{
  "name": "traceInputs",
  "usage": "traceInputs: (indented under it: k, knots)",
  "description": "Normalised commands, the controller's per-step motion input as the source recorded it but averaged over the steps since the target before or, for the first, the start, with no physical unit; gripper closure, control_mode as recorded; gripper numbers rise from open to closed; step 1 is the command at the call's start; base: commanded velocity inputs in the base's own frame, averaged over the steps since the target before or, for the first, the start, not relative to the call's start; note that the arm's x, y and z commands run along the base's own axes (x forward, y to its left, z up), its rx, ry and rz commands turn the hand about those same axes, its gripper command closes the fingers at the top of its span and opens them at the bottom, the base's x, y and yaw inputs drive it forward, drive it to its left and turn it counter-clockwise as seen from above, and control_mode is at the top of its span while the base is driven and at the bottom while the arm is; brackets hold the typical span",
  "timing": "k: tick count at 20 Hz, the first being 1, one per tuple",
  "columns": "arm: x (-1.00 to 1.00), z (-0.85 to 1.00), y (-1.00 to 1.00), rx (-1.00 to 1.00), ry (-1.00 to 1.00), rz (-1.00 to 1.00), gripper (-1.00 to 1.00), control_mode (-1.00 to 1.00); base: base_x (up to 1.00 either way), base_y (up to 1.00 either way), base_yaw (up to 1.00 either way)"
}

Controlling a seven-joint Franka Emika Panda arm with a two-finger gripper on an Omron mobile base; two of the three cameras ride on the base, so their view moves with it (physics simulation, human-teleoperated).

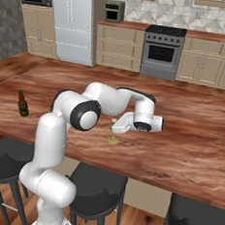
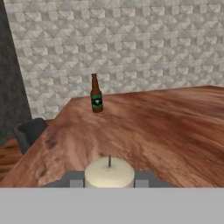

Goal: Get the candle and the beer from the cabinet and move them to the dining counter.

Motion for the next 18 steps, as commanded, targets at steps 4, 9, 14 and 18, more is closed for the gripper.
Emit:
traceInputs:
  k: [4, 9, 14, 18]
  knots:
    - [0.00, 0.00, 0.00, 0.00, 0.00, 0.00, -1.00, -1.00, 0.00, 0.00, 0.00]
    - [0.00, 0.00, 0.00, 0.00, 0.00, 0.00, -1.00, -1.00, 0.00, 0.00, 0.00]
    - [0.00, 0.00, 0.00, 0.00, 0.00, 0.00, -1.00, -1.00, 0.00, 0.00, 0.00]
    - [0.01, 0.02, 0.00, 0.00, 0.00, 0.00, -1.00, -1.00, 0.00, 0.00, 0.00]
